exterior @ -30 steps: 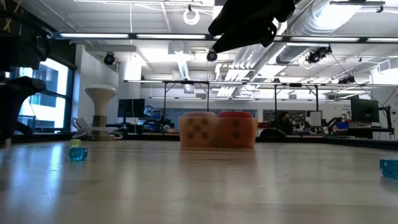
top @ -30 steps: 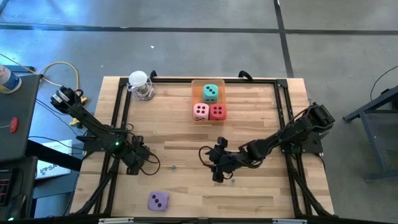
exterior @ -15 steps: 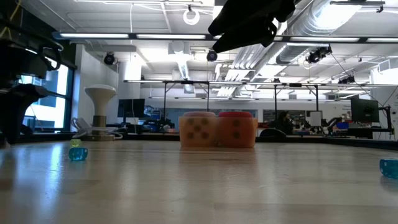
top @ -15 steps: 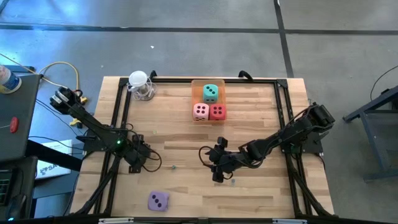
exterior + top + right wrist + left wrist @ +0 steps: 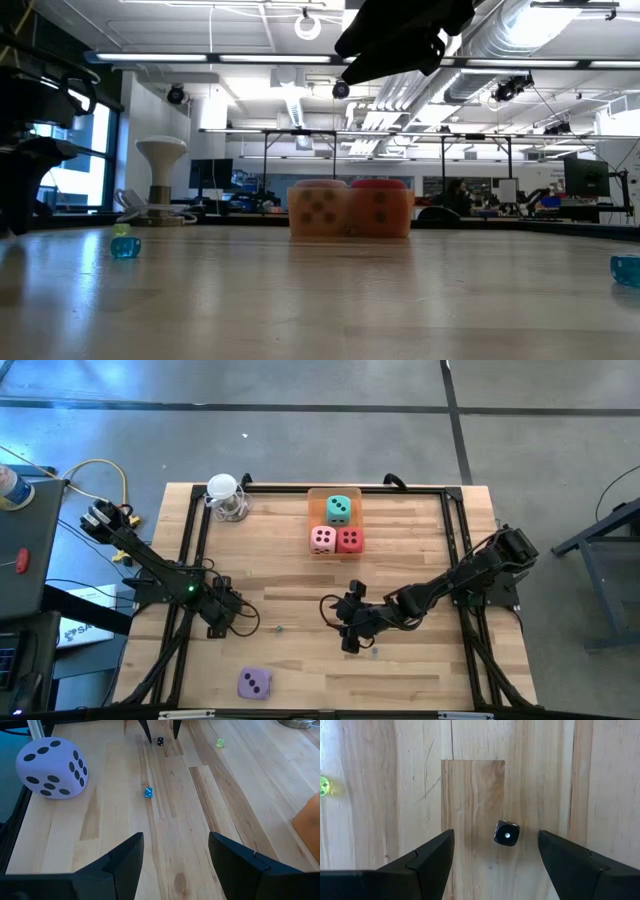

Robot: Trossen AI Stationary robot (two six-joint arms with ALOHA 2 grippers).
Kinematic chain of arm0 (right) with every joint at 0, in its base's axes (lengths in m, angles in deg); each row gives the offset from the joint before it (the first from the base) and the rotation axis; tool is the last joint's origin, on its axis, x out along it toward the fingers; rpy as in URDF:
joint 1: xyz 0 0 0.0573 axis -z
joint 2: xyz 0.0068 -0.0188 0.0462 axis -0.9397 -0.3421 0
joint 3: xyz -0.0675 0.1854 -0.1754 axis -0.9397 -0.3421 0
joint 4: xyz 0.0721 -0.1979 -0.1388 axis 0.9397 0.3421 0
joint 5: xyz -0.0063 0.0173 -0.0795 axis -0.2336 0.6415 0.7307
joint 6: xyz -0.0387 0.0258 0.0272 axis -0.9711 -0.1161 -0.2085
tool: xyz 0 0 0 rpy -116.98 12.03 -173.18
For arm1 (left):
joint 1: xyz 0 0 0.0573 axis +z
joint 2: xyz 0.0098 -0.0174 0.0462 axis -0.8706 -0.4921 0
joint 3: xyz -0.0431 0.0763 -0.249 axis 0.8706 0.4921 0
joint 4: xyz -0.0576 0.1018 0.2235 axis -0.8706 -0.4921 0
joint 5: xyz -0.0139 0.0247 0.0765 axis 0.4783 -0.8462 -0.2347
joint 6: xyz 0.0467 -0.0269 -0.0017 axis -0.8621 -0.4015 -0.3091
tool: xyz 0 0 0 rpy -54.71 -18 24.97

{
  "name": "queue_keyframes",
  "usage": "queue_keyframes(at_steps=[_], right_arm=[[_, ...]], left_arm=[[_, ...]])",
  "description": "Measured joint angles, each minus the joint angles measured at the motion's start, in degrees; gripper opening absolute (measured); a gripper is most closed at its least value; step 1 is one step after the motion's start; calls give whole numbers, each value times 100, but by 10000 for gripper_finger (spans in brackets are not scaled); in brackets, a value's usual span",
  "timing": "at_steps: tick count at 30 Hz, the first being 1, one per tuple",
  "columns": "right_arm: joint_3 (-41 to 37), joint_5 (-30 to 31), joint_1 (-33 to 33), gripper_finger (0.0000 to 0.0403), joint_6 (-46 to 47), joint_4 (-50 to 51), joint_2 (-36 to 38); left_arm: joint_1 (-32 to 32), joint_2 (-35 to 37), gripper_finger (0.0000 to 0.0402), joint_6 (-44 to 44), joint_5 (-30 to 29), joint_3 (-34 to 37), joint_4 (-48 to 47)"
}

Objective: Pick & Place Dice
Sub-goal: Put the black die into the orange bin

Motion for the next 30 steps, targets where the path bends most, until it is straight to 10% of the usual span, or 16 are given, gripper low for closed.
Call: queue_keyframes(at_steps=[30], right_arm=[[0, 2, 0, 215, -2, 0, 0]], left_arm=[[-4, -684, 125, -15, 115, -24, 270]])
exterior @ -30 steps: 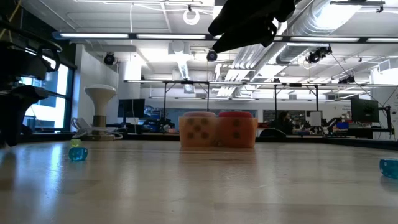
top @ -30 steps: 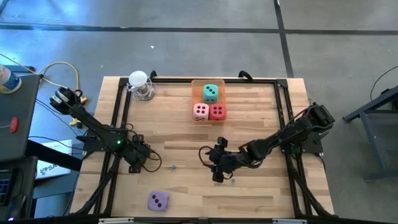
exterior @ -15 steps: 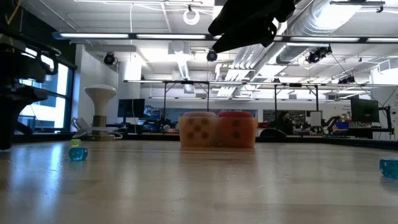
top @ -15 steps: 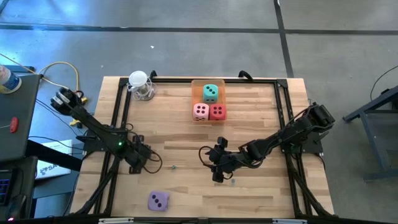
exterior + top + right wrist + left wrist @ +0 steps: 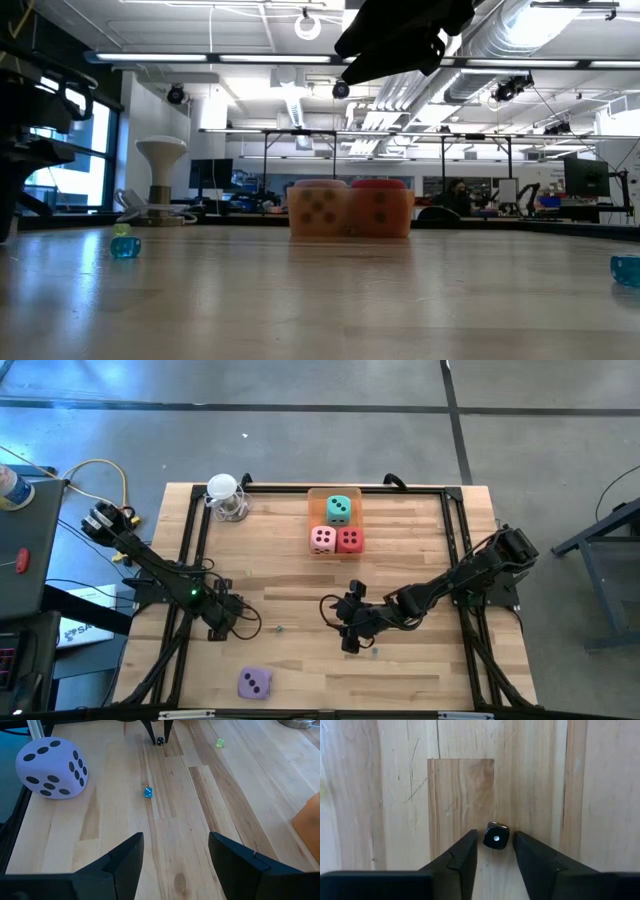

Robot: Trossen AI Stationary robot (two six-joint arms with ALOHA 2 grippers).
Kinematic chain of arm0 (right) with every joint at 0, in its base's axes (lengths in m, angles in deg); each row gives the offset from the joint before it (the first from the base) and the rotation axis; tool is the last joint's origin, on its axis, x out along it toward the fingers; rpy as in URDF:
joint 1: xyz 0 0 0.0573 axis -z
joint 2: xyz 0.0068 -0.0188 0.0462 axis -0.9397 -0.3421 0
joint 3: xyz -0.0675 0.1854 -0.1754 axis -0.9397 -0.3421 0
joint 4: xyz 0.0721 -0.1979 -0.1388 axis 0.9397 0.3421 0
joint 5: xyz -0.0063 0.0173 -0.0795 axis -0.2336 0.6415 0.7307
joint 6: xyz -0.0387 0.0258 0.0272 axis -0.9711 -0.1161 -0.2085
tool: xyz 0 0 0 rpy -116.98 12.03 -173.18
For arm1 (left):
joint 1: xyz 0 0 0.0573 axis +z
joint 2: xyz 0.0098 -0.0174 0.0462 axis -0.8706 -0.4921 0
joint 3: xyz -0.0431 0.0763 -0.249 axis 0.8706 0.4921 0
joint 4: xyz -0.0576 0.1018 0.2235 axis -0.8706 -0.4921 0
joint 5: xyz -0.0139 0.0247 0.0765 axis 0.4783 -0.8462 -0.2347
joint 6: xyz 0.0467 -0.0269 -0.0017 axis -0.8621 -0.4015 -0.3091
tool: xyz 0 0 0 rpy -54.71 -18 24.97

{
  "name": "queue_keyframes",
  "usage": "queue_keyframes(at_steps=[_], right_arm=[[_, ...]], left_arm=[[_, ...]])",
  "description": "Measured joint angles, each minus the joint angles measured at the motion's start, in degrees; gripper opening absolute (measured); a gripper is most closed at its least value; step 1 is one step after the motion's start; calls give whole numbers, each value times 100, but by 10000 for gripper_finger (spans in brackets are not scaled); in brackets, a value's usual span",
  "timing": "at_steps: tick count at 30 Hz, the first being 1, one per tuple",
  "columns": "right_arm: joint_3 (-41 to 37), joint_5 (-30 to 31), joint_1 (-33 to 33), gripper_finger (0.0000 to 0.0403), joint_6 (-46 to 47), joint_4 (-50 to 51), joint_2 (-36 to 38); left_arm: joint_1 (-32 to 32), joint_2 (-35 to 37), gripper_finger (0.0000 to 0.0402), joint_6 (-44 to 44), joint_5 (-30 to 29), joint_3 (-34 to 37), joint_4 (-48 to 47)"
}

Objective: Pick & Place Dice
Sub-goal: Put the black die into the orange bin

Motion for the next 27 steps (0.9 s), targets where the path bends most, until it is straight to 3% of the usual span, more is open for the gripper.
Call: queue_keyframes(at_steps=[9, 20, 27], right_arm=[[0, 1, 79, 215, 2, 2, 0], [0, 1, 72, 215, 2, 6, 0], [0, -2, 72, 215, 31, -7, 0]], left_arm=[[0, -9, 40, -71, 20, -2, 36], [0, -26, 45, -364, -164, -191, -10], [73, -37, 45, -1038, -1261, -823, -57]])
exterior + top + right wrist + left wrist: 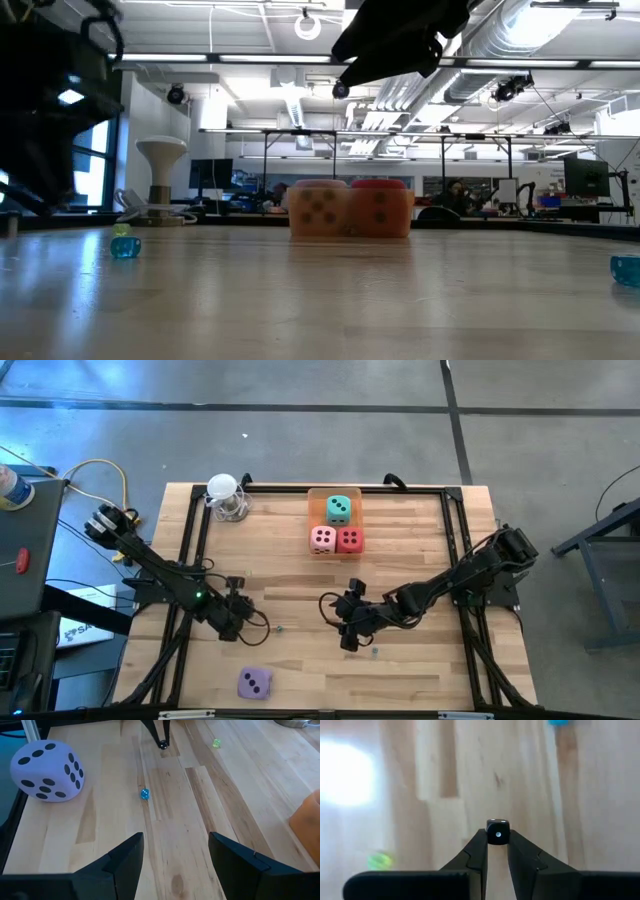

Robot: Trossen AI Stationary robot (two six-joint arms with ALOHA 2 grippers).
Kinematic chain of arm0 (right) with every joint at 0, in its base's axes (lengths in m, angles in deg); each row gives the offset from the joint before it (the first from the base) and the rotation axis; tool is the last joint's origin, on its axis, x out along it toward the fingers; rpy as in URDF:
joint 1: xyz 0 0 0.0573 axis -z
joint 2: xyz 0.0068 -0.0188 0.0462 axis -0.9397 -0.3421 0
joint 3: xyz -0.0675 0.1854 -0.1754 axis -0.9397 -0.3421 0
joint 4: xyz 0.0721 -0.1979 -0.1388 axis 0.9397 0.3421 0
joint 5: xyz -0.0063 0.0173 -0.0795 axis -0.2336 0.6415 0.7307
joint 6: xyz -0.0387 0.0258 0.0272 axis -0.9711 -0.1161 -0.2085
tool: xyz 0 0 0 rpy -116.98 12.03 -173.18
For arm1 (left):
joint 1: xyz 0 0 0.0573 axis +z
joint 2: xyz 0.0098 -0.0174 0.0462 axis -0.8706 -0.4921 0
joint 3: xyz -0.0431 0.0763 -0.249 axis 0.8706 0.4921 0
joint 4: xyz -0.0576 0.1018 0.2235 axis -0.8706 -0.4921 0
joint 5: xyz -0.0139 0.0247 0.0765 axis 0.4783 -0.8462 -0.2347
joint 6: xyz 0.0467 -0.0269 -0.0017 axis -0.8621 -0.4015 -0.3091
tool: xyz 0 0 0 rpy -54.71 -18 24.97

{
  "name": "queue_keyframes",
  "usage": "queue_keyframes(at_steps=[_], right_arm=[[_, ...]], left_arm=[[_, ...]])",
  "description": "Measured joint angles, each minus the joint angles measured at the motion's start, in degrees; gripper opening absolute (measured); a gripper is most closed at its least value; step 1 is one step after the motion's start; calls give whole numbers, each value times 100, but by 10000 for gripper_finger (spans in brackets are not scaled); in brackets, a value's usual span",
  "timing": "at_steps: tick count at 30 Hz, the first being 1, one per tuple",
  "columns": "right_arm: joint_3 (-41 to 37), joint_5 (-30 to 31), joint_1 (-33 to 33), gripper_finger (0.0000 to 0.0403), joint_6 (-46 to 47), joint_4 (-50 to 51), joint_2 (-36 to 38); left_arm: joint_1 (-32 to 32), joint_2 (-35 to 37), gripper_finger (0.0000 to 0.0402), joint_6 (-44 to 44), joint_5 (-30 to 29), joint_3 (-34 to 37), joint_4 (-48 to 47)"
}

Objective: Pick & Place Dice
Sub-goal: Put the black die into the orange bin

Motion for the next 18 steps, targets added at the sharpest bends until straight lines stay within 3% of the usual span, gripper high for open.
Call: queue_keyframes(at_steps=[7, 10, 14, 18], right_arm=[[2, -8, -2, 215, 8, -80, 0], [2, -116, -7, 215, -18, -223, 0], [2, -258, -7, 215, -24, -300, 0], [2, -323, -7, 215, -24, -299, 0]], left_arm=[[683, 7, 45, -1384, -1727, -475, 535], [1324, 13, 45, -2714, -1855, -521, 1467], [2449, 13, 45, -4252, -1004, -521, 2826], [3884, -43, 46, -4198, 557, -521, 3919]])
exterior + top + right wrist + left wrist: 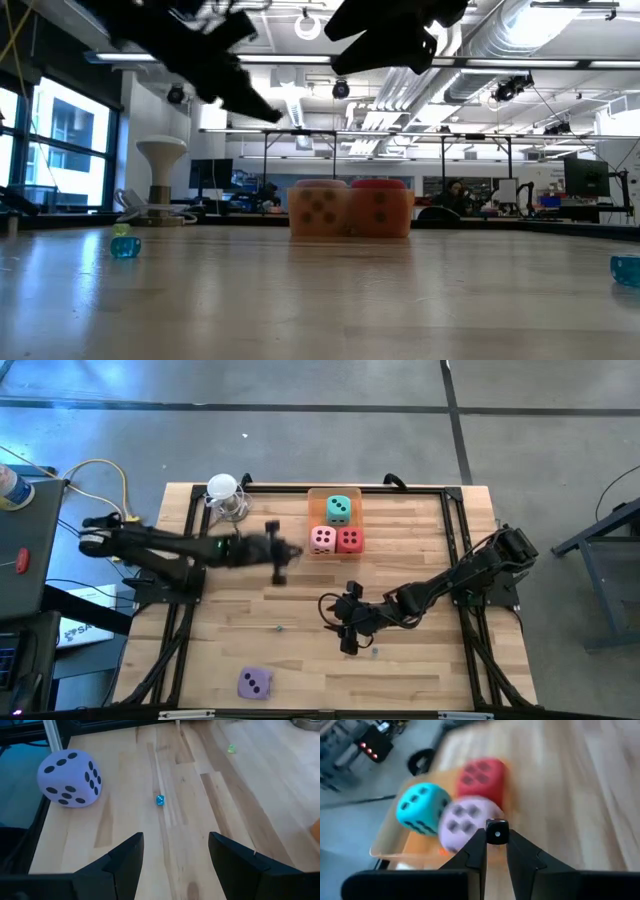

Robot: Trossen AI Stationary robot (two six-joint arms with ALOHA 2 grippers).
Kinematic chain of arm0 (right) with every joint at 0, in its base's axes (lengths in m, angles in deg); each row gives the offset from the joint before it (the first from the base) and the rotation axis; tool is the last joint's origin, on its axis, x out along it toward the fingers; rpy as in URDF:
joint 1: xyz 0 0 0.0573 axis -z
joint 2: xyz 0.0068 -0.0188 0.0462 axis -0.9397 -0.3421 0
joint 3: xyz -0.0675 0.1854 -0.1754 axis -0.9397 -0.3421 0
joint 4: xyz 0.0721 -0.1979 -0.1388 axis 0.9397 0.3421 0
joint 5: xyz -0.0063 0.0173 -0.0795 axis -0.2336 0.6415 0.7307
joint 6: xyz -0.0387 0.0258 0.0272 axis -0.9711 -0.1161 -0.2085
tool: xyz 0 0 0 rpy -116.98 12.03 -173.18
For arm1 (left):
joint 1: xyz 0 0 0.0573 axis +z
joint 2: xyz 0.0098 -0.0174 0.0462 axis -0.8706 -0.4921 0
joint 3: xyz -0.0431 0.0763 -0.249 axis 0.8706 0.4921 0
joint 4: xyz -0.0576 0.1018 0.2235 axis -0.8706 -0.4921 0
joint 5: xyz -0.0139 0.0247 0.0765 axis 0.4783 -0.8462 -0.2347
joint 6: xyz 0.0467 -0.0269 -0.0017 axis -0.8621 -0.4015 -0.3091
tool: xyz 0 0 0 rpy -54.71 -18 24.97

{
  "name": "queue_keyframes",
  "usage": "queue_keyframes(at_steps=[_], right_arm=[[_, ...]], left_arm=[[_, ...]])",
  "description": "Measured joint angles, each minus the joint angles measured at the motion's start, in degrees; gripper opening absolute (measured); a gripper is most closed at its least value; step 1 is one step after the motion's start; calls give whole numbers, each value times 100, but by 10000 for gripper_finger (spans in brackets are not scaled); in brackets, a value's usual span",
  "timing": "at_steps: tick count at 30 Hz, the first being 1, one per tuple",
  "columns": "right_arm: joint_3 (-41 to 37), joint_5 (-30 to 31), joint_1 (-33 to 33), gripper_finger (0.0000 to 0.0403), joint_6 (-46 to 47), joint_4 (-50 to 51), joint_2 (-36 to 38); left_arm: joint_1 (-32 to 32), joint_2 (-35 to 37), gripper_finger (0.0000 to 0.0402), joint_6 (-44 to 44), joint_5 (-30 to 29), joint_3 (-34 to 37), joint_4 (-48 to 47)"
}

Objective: Pick & Place Dice
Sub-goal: Put the black die into the orange bin

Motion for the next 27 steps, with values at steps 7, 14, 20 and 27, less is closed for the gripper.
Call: queue_keyframes(at_steps=[7, 14, 20, 27], right_arm=[[0, -70, 0, 215, -147, -9, 0], [0, -68, 0, 215, -154, -17, 0], [0, -70, 2, 215, -155, 0, 0], [0, -71, -9, 215, -155, 11, 0]], left_arm=[[1799, -1052, 46, 969, 2295, -2, 1969], [2192, -2271, 46, 1898, 2414, -403, 2538], [2277, -2728, 51, 2119, 2230, -1115, 1741], [2283, -2726, 83, 2334, 1946, -1201, 1685]])
